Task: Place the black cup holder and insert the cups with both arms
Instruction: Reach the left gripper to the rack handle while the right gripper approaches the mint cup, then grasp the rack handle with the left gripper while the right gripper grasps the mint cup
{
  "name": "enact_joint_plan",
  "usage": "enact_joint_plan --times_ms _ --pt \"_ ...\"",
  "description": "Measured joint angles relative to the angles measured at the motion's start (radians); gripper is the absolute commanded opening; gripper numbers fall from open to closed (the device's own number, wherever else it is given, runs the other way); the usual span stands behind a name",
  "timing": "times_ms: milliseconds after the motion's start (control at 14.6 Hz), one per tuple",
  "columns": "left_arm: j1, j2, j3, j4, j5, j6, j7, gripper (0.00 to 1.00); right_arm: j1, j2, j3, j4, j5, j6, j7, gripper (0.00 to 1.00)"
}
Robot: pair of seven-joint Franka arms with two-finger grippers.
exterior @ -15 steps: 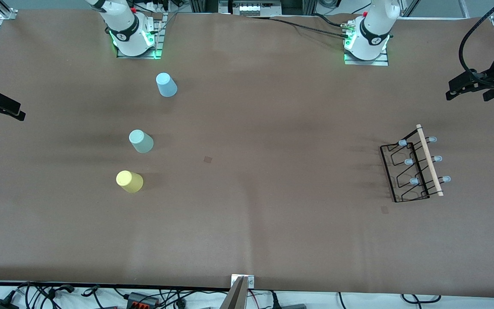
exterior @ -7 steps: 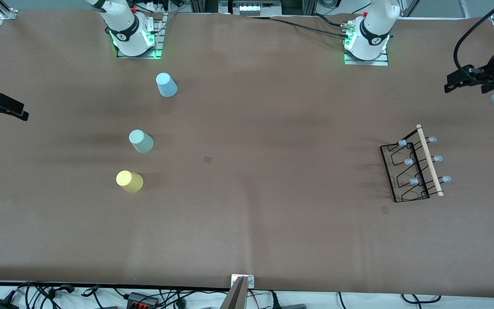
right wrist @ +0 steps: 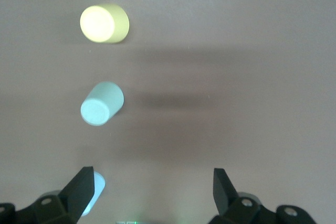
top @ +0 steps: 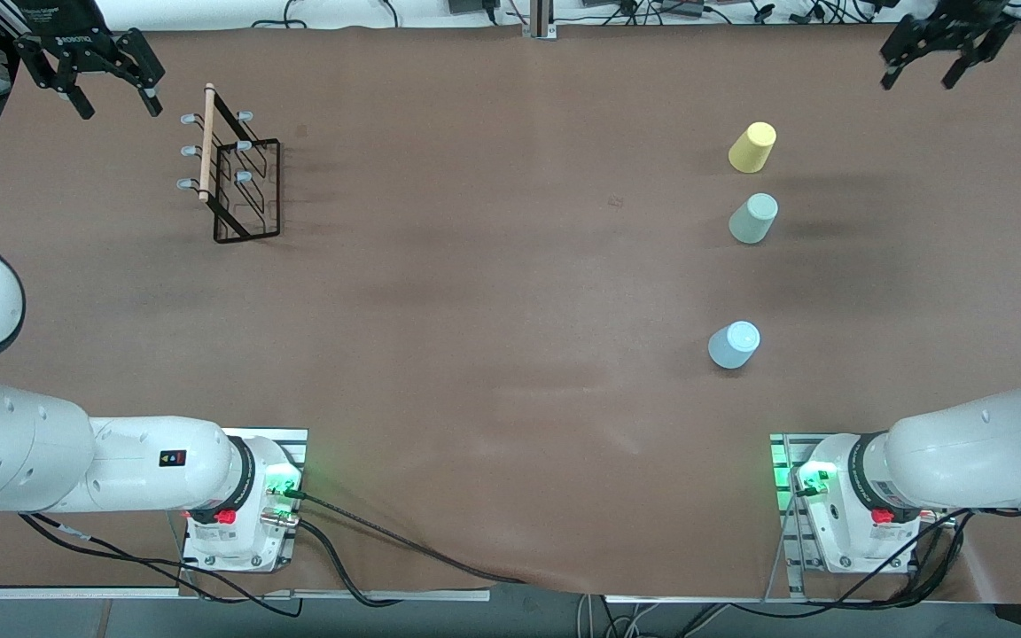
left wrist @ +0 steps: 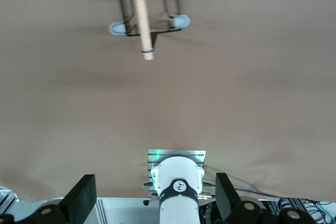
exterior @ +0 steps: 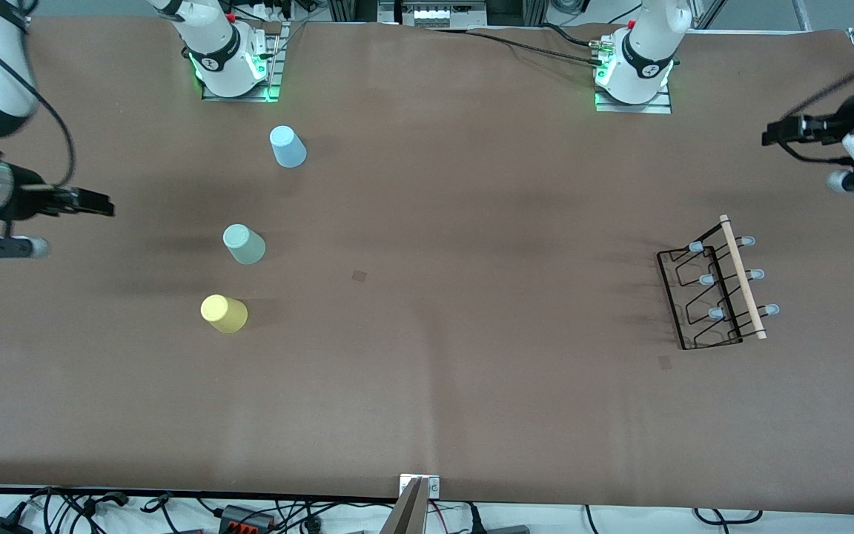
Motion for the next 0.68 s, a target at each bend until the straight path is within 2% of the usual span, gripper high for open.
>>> enact_joint_plan --times_ms 137,341,478,683 --pt "0.05 0.054 0.002 -0.019 0.011 0.078 0.007 1.0 0.004 -0.028 0.001 -0.157 0.001 0.181 0.005 1.0" --pt "0.08 0.1 0.0 -0.124 0.011 0.334 0.019 1.0 0.026 -0.074 0.007 -0.339 0.004 0.349 0.101 1.0" --pt "0.076 0.106 -0.016 -0.208 0.011 0.511 0.019 0.99 0.075 -0.093 0.015 -0.397 0.004 0.408 0.205 1.0" --pt "0.067 0.106 -0.051 -0.319 0.011 0.709 0.019 0.98 0.123 -0.1 0.019 -0.441 0.004 0.474 0.268 1.0"
